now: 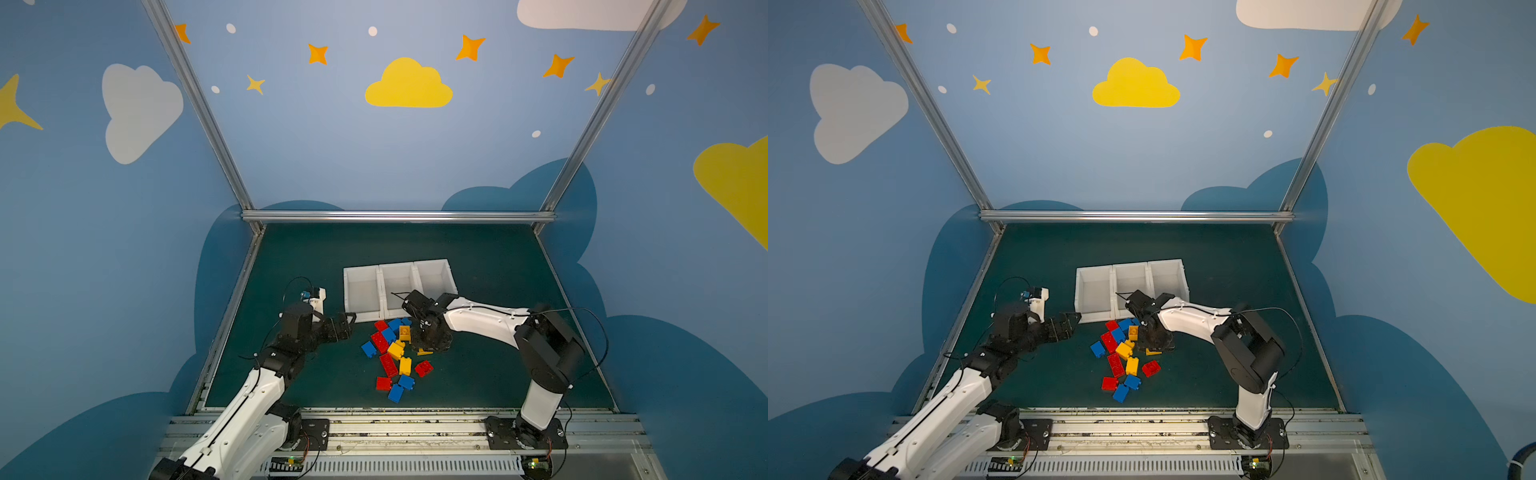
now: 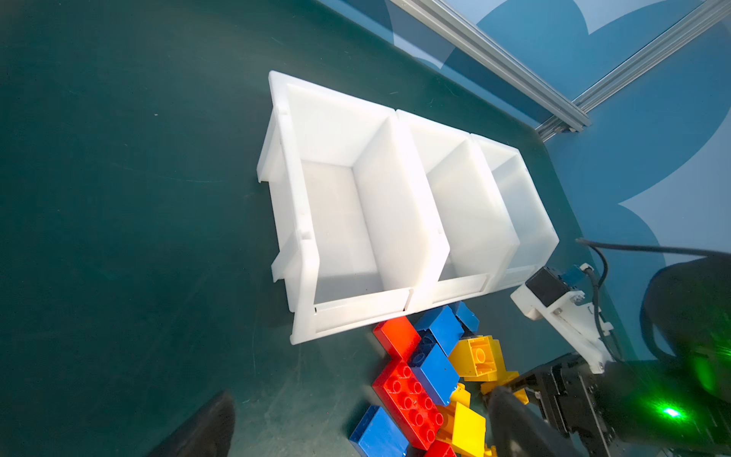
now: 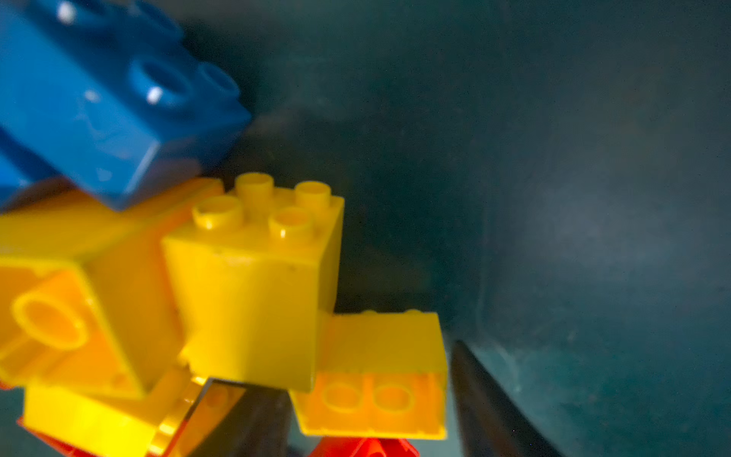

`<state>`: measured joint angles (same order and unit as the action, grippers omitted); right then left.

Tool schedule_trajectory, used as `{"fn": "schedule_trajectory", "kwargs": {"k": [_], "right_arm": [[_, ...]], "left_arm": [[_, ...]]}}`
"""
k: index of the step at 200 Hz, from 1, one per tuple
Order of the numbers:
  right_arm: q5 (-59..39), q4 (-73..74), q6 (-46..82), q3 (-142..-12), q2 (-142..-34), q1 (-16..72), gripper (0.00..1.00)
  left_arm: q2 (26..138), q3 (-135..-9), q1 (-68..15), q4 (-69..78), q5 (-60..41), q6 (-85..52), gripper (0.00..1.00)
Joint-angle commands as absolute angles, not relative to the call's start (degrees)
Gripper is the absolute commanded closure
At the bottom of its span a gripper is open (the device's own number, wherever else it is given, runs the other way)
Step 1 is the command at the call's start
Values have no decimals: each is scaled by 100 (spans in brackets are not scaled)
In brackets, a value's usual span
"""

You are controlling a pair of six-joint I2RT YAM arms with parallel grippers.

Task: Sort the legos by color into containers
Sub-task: 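Lower the right gripper and grasp a yellow brick from the pile, then carry the yellow brick into the compartment farthest from the left arm and release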

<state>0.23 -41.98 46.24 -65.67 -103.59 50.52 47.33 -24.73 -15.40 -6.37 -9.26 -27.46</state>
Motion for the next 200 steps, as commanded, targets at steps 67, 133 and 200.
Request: {"fn": "schedule_trajectory", "kwargs": {"k": [67, 133, 200], "right_arm": [[563, -5130, 4283, -6640, -9174, 4775, 63], [672, -4893, 2511, -8029, -9688, 3498, 63], [167, -5326, 2509, -9511, -11207, 2908, 56]], "left_arm": [[4572, -2511, -1553, -771, -606, -2825, 1], [4352, -2679, -1540, -637, -1141, -2628, 1], [4300, -2716, -1577, -889, -1419, -2580, 1]]}}
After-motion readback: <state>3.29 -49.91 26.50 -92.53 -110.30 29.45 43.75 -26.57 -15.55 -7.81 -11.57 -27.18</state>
